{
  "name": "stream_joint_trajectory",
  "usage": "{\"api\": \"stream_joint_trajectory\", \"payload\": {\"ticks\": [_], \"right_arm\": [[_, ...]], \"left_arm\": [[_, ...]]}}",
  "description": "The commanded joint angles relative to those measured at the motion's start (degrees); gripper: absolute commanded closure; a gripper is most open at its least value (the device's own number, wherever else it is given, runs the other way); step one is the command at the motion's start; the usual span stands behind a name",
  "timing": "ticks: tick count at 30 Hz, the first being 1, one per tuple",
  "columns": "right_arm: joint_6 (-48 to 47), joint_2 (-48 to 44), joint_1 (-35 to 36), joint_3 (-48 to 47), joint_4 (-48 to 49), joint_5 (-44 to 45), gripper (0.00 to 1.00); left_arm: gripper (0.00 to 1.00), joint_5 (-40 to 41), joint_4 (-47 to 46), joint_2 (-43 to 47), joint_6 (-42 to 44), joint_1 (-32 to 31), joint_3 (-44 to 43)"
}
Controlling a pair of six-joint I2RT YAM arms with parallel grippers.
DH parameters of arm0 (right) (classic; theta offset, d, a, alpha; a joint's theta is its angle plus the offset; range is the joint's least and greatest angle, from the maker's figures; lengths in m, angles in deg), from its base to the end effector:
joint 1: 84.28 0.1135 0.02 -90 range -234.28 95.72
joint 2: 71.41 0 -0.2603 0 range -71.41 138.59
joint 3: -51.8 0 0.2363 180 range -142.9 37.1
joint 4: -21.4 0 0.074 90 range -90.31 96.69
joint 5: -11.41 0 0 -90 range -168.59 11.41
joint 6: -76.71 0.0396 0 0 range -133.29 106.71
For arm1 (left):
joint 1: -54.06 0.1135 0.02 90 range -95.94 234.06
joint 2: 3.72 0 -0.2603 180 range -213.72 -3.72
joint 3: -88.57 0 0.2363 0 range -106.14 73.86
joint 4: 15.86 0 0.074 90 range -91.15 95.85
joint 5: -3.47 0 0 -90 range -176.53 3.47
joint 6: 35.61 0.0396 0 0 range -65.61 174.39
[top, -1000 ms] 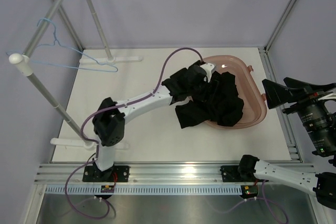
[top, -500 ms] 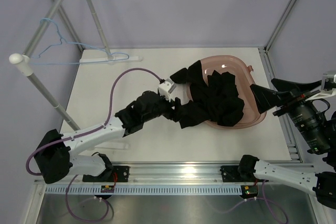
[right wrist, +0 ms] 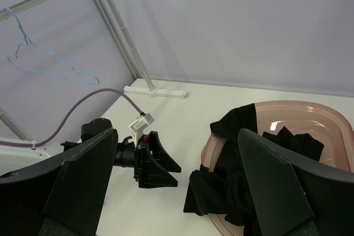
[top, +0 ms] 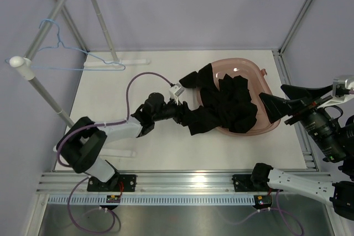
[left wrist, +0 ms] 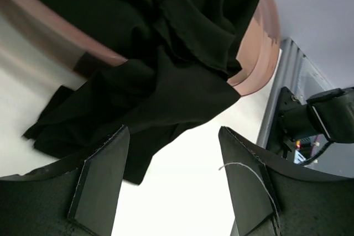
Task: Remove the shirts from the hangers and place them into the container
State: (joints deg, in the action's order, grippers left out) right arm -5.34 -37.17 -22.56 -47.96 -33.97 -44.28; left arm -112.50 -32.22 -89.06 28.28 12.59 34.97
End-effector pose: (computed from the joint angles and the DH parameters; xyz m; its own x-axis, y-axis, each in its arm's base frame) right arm 0.0233 -0.0037 0.4938 0.0184 0.2754 -0.9612 -0.4716 0.8500 0.2345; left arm 0.2174 -0.2153 0.2196 -0.5797 -0.0157 -0.8147 0.7312 0.4311 -0.5286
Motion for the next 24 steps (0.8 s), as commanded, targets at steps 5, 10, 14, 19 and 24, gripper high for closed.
{"api": "stream_joint_trajectory", "payload": {"ticks": [5,10,14,19,24], "right_arm": [[-1.5,-2.5,-0.1,1.6,0.3,-1.7,0.0],[-1.8,-3.2,-0.1,1.8,-0.1,-1.3,0.01],[-2.0,-3.4,-0.1,2.1,0.0,-1.3,0.01],[-2.0,-2.9,0.0,2.2,0.1,-2.0,0.01],[-1.8,-2.7,-0.1,2.5,0.6,-2.7,0.01]], "left_arm": [[0.3,-10.5,-13.4,-9.4,-2.4,1.0,-4.6],[0.3,-10.1,-10.7,-12.2,-0.5,1.3,-6.9],[0.29,-9.4,-8.6,-13.2,1.0,1.3,-8.0],[0.29,-5.7,-6.6,-9.8,4.0,1.4,-6.6],[0.28,-2.1,0.1,-8.5,7.4,2.2,-7.8]]}}
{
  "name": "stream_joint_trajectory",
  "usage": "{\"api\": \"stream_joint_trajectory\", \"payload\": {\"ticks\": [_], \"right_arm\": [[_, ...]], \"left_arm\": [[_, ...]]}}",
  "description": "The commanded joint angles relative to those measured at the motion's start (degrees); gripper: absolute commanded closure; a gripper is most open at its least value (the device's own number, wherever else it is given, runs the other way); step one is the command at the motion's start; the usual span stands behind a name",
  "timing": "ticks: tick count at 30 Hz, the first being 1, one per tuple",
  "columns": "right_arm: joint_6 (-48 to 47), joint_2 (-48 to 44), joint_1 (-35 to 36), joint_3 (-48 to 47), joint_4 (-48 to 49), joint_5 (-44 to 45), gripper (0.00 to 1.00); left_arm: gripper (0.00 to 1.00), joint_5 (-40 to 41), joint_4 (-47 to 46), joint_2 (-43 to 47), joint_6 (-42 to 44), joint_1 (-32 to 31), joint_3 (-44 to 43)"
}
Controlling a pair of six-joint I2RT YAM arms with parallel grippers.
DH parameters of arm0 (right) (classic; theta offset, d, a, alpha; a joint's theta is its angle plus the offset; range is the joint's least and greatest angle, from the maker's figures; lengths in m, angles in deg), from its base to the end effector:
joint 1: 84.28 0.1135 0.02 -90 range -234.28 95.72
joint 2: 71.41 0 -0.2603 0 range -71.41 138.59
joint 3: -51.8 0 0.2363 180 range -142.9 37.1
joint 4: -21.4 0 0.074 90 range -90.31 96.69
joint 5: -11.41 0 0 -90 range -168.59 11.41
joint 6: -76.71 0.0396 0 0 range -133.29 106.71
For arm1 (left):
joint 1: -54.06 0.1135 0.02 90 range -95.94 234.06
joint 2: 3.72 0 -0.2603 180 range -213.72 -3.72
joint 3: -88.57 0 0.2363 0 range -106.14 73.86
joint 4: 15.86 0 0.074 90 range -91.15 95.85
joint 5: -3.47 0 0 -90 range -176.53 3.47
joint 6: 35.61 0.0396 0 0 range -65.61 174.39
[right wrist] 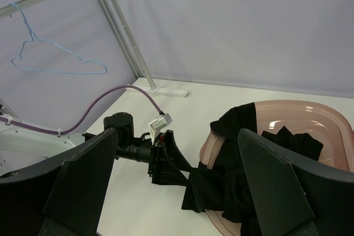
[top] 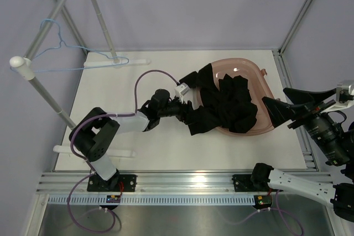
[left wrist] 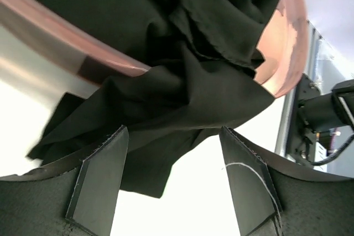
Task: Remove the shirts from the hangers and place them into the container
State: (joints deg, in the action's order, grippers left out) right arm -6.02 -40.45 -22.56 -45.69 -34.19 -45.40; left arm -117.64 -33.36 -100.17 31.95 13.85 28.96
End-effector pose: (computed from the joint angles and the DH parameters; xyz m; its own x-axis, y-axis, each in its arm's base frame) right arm 0.0172 -0.0137 0.4845 0.0282 0.2759 -0.9608 -0.4898 0.8417 0.2273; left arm 0.2466 -0.2352 0.1947 -0.5869 0.0682 -0.8068 0.7585 0.3950 -0.5183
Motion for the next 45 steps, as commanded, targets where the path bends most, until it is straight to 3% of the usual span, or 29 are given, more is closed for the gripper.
{"api": "stream_joint_trajectory", "payload": {"ticks": [1,5,10,18,20,24,27,29,30,34,38,42,45], "right_arm": [[-1.0,0.5,-0.1,0.3,0.8,-1.5,0.01],[-1.0,0.6,0.0,0.3,0.7,-1.5,0.01],[-1.2,1.0,-0.1,0.3,1.0,-1.7,0.01],[-1.0,0.8,-0.1,0.2,0.6,-1.3,0.0],[-1.1,0.8,-0.1,0.1,0.5,-1.3,0.01],[-0.9,0.9,-0.1,0.2,0.8,-1.3,0.01],[-0.8,1.0,-0.1,0.6,1.3,-1.7,0.01],[-0.8,1.2,-0.1,0.7,1.6,-1.9,0.01],[-0.8,1.3,-0.1,0.7,1.6,-1.8,0.0],[-0.5,2.0,-0.1,0.3,1.5,-2.0,0.0],[-0.8,3.0,-0.1,0.0,1.5,-1.8,0.01],[-0.6,4.1,-0.1,0.2,1.9,-0.5,0.0],[0.1,5.6,-0.1,-0.6,2.3,0.4,0.01]], "left_arm": [[0.28,3.2,1.6,2.5,3.8,1.3,-1.9],[0.28,2.7,0.7,2.1,4.0,2.0,-1.2],[0.28,-3.7,0.9,-3.3,3.8,2.5,-4.5],[0.3,-16.4,-12.3,-10.0,-2.7,2.7,-4.4],[0.34,-17.1,-14.4,-10.8,-3.9,2.7,-3.9],[0.58,-17.1,-15.4,-9.9,-5.2,2.7,-2.2],[0.68,-15.7,-12.3,-7.5,-4.5,2.6,-1.7],[0.94,-12.1,-7.1,-4.5,-3.2,2.6,-1.6],[1.0,-10.6,-5.3,-3.1,-2.9,2.6,-1.5],[1.0,-2.1,2.4,4.8,-1.3,1.9,-0.6],[1.0,13.8,17.6,14.1,3.2,-2.1,-3.7],[1.0,12.8,21.3,15.0,7.0,-5.7,-16.0],[1.0,11.3,27.2,7.3,9.2,-7.7,-27.1]]}}
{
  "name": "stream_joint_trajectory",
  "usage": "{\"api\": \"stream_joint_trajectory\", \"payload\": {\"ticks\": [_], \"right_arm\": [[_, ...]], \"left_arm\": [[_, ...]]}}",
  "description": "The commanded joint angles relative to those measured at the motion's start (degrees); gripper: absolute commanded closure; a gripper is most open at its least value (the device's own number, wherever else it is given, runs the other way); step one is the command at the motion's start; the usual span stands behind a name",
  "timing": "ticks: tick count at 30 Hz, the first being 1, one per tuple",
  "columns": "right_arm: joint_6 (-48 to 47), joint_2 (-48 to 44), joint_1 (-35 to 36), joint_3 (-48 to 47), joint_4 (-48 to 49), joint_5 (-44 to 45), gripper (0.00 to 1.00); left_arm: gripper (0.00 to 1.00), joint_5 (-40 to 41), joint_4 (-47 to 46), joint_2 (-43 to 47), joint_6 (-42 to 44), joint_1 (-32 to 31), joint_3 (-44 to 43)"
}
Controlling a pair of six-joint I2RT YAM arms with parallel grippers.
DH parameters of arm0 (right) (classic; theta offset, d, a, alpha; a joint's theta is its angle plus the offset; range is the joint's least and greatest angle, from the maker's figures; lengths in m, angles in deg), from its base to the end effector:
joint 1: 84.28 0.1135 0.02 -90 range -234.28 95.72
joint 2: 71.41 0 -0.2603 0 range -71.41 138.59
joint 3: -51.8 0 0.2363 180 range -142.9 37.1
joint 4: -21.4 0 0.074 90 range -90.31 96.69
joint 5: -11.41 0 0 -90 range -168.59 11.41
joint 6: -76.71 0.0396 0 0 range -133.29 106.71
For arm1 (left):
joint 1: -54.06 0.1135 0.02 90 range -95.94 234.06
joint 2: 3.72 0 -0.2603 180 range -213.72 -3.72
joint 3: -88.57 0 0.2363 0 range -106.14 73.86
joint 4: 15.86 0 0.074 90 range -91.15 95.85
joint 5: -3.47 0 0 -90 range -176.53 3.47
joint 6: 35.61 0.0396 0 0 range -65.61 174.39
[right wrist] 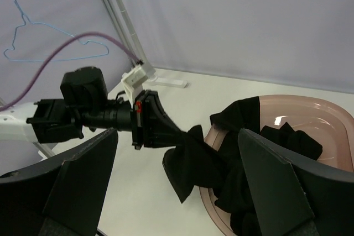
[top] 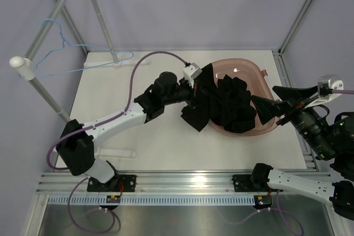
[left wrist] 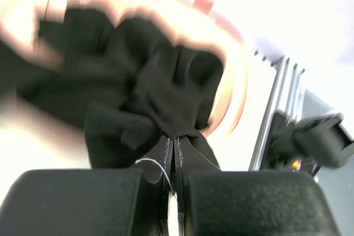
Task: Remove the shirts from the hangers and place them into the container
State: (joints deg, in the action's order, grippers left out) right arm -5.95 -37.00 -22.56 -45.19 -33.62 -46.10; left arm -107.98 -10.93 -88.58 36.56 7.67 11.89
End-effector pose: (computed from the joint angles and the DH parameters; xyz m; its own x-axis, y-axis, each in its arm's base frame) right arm 0.0285 0.0080 0.4845 -0.0008 0.2259 -0.9742 -0.4945 0.8466 0.1967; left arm 0.2230 -0.2551 0.3140 -0.4305 0.0387 -0.9018 0.8275 0.4159 -0.3772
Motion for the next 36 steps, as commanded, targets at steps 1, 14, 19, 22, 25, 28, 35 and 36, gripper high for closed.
{"api": "stream_joint_trajectory", "payload": {"ticks": [1,14,19,22,25,28,35,36], "right_arm": [[0.3,3.1,-0.1,-2.1,1.3,1.4,0.0],[1.8,4.3,0.0,-4.7,2.2,6.0,0.0],[1.1,3.6,-0.1,-6.4,1.5,7.2,0.01],[0.6,2.6,-0.1,-5.8,1.4,8.1,0.0],[0.5,1.9,-0.1,-4.8,1.6,8.0,0.01],[0.8,2.2,0.0,-4.0,1.6,7.2,0.01],[0.8,3.3,-0.1,-2.7,2.5,5.3,0.01],[0.8,3.1,-0.1,-2.7,2.5,5.1,0.0]], "left_arm": [[1.0,1.0,7.6,-6.7,4.7,-1.9,-17.4],[0.92,2.5,17.2,-38.8,1.0,-3.8,-53.2],[0.46,9.9,13.2,-35.3,-0.1,-3.4,-42.3],[0.26,13.0,7.1,-25.2,1.4,-2.6,-30.6],[0.21,19.4,9.7,-17.4,4.5,-2.5,-27.2],[0.19,28.9,15.3,-13.3,3.9,-2.0,-26.7],[0.15,39.7,23.0,-12.0,4.6,-0.7,-27.5],[0.14,39.2,23.6,-12.5,3.1,-0.1,-27.4]]}}
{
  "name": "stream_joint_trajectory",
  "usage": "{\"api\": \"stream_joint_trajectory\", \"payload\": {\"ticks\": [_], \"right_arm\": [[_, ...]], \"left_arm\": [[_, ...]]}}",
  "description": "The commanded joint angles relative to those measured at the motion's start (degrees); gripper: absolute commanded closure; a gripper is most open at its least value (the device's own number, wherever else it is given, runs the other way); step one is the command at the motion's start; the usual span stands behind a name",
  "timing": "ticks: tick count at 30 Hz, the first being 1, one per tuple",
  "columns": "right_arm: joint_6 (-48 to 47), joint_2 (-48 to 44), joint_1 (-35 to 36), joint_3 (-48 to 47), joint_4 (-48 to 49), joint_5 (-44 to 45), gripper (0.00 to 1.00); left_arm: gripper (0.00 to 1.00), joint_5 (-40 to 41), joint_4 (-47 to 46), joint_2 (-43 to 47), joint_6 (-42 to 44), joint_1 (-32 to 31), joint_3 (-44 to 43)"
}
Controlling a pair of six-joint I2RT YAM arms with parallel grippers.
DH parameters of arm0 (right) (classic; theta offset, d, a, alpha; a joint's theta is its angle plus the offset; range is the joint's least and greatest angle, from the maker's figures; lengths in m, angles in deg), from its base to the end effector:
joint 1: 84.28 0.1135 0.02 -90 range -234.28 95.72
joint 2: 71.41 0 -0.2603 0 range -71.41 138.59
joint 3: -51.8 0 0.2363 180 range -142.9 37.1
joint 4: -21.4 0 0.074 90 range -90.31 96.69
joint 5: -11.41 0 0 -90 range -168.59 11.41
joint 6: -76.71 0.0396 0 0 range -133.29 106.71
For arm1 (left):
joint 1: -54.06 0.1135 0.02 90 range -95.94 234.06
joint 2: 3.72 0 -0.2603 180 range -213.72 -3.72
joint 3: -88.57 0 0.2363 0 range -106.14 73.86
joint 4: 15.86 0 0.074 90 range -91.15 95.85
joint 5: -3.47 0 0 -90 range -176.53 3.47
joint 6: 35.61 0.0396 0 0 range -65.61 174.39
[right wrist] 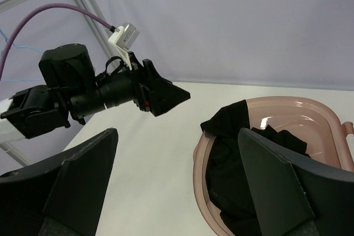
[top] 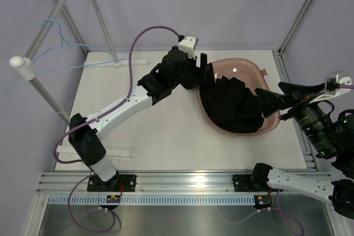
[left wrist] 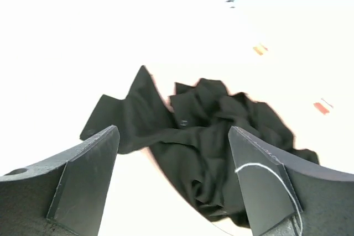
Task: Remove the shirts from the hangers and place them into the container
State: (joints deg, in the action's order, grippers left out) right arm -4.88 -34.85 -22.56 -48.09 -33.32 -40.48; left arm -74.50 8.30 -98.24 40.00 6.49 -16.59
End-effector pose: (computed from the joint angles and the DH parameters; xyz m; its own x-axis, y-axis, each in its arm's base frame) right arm 0.0315 0.0069 0.4955 0.0111 0.2635 -0.9646 -0.4098 0.8811 0.2360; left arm 0.2641 -0.2766 0.3903 -0.2982 -0.0340 -0.9539 0.5276 0.8269 -0.1944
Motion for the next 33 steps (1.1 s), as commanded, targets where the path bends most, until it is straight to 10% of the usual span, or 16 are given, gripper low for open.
{"api": "stream_joint_trajectory", "payload": {"ticks": [1,9,33], "right_arm": [[-0.2,1.0,-0.1,0.3,2.2,-0.8,0.01],[-0.8,-0.3,-0.1,1.9,1.9,-1.1,0.01],[-3.0,-2.8,-0.1,5.0,3.7,-3.4,0.01]], "left_arm": [[0.14,5.2,5.3,-3.1,-1.9,2.9,1.5],[0.2,-11.7,-3.0,-5.5,-14.0,15.0,9.8],[0.24,-7.0,19.5,-34.8,-18.3,18.3,-23.4]]}}
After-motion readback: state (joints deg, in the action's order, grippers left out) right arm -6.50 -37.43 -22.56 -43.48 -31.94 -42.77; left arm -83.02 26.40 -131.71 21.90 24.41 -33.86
